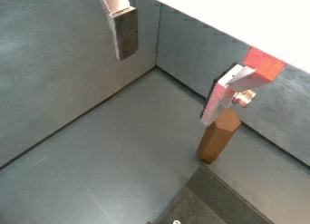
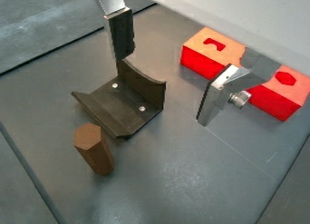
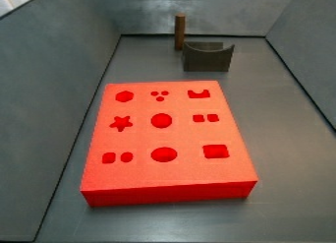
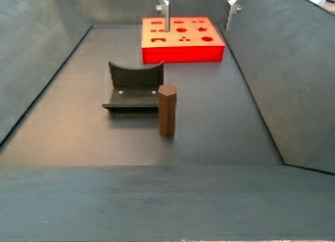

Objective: Pick up the hexagon object. Move up. Move to above the board. Insert the hexagon object.
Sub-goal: Pick up the hexagon object.

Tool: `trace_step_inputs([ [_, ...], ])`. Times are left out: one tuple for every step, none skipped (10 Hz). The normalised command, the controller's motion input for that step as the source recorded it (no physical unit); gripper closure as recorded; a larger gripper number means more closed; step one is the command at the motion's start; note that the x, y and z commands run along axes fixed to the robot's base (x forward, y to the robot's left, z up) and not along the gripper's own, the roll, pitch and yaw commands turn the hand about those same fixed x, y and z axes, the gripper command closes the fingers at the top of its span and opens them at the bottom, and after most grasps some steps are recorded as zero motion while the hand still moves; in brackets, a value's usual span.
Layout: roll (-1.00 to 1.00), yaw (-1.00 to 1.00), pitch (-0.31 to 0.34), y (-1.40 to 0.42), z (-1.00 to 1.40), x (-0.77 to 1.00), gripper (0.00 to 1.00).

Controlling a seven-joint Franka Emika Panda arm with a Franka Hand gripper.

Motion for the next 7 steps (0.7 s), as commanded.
trace_step_inputs([
  [0.00,0.00,-0.003,0.00,-0.03,0.00,0.00],
  [0.00,0.12,0.000,0.21,-0.16,0.17,0.00],
  [0.00,0.08,-0.001,0.39,-0.33,0.27,0.00],
  [-0.09,0.06,-0.049,0.37,-0.45,0.34,0.00],
  [-0.12,0.00,0.000,0.38,-0.46,0.49,0.00],
  [-0.10,0.00,0.000,0.33,-0.41,0.62,0.00],
  [-0.12,-0.02,0.007,0.41,-0.38,0.72,0.00],
])
